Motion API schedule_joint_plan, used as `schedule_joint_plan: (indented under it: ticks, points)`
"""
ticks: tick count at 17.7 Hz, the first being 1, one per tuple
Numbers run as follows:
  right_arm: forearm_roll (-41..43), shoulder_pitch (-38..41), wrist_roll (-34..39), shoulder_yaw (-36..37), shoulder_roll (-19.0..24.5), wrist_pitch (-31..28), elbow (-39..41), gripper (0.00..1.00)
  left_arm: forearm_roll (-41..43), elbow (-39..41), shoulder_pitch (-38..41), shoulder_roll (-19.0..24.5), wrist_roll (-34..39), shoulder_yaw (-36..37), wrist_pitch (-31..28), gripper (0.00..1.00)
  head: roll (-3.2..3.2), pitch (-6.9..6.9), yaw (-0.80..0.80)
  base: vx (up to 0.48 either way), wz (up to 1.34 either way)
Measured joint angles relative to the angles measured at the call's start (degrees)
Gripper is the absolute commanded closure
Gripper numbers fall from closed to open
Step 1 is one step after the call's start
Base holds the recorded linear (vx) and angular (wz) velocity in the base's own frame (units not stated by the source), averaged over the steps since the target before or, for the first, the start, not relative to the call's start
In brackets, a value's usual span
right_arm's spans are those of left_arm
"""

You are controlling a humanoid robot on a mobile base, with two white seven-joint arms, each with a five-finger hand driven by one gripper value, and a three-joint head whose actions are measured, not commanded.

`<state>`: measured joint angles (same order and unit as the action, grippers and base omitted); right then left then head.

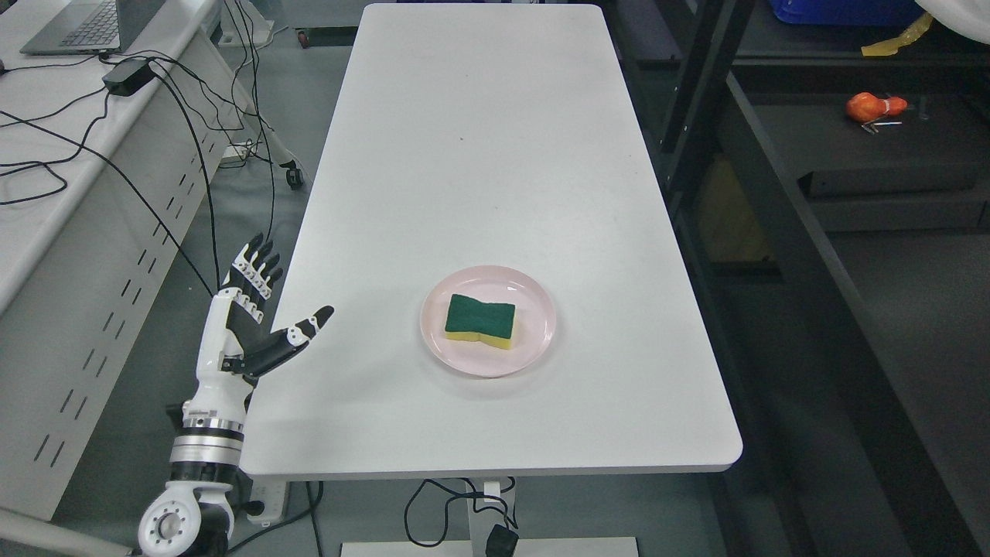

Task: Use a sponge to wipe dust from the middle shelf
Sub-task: 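Raise the left hand from beside the table toward the pink plate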

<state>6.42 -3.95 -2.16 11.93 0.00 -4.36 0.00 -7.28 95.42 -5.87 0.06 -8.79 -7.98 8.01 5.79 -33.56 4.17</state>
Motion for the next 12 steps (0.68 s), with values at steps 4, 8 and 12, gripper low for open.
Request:
schedule_joint_plan:
  ticks: [4, 8, 12]
  points:
    - [0.0, -0.01, 0.0, 0.0, 0.0, 0.0, 0.0, 0.0, -0.01, 0.2, -0.15, -0.02, 0.0, -0.11, -0.06, 0.02, 0.0, 0.0, 0.0, 0.0, 0.0]
    - [0.0, 0.0, 0.0, 0.0, 0.0, 0.0, 0.0, 0.0, 0.36, 0.13, -0.91, 0.21, -0.01, -0.12, -1.19, 0.02, 0.0, 0.0, 0.0, 0.0, 0.0]
    - [0.0, -0.01, 0.0, 0.0, 0.0, 0.0, 0.0, 0.0, 7.22, -1.29, -4.77, 3.07, -1.82, 0.98, 0.37, 0.07, 0.0, 0.0, 0.0, 0.0, 0.0]
